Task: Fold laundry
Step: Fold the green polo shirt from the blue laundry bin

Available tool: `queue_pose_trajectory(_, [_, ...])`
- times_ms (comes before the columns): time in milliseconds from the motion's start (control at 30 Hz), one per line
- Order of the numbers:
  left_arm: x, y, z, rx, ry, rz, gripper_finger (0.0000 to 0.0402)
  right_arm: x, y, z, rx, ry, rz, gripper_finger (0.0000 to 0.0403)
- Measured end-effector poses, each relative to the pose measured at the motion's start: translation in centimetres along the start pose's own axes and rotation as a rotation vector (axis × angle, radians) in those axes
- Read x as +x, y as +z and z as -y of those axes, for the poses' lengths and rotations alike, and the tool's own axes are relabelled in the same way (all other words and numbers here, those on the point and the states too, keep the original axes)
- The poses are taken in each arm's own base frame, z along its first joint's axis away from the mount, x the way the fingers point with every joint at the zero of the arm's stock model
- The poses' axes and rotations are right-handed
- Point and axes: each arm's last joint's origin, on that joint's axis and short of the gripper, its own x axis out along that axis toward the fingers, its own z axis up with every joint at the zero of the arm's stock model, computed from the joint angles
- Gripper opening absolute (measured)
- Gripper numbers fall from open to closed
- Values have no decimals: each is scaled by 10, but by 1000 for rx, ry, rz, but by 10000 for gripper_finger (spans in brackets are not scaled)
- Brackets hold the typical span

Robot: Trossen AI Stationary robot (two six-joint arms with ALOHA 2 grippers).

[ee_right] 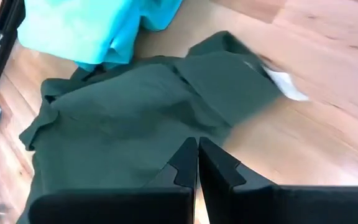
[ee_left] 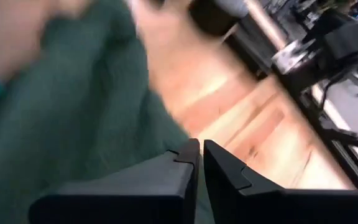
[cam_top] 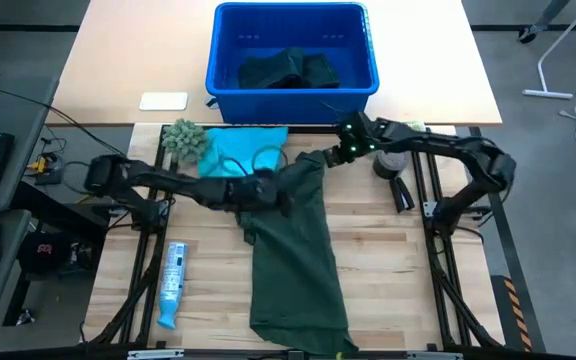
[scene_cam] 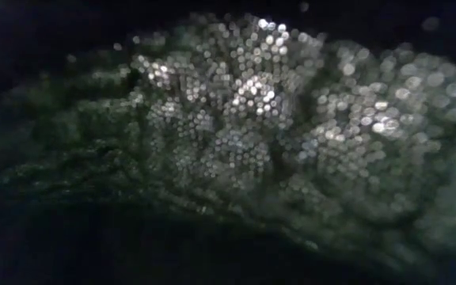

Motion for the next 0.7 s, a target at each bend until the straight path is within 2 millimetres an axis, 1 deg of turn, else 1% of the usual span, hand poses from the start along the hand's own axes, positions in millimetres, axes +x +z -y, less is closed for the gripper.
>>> queue_pose_trajectory(33, [11, -7, -4, -35, -13, -31, 2, 6, 2, -1, -2, 6, -12, 0])
queue_pose_trajectory(100, [32, -15, -6, -97, -79, -98, 2, 22, 6, -4, -3, 15, -44, 0])
queue_pose_trajectory(167, [47, -18, -3, -131, -147, -135, 0, 38, 6, -5, 8, 21, -96, 0])
queue_pose_trajectory(233, [56, -19, 2, -144, -190, -140, 0, 49, 7, -7, 6, 31, -127, 0])
queue_pose_trajectory(367, [61, -18, 3, -105, -215, -152, 0, 61, 8, -11, 17, 31, -144, 0])
queue_pose_trajectory(533, [64, -11, -3, -26, -219, -162, 0, 83, 1, -1, 59, -17, -197, 0])
queue_pose_trajectory(633, [69, -10, -9, -5, -202, -166, 0, 94, -1, 8, 74, -102, -193, 0])
queue_pose_trajectory(700, [73, -10, -12, -6, -193, -168, 0, 95, -1, 15, 89, -185, -172, 0])
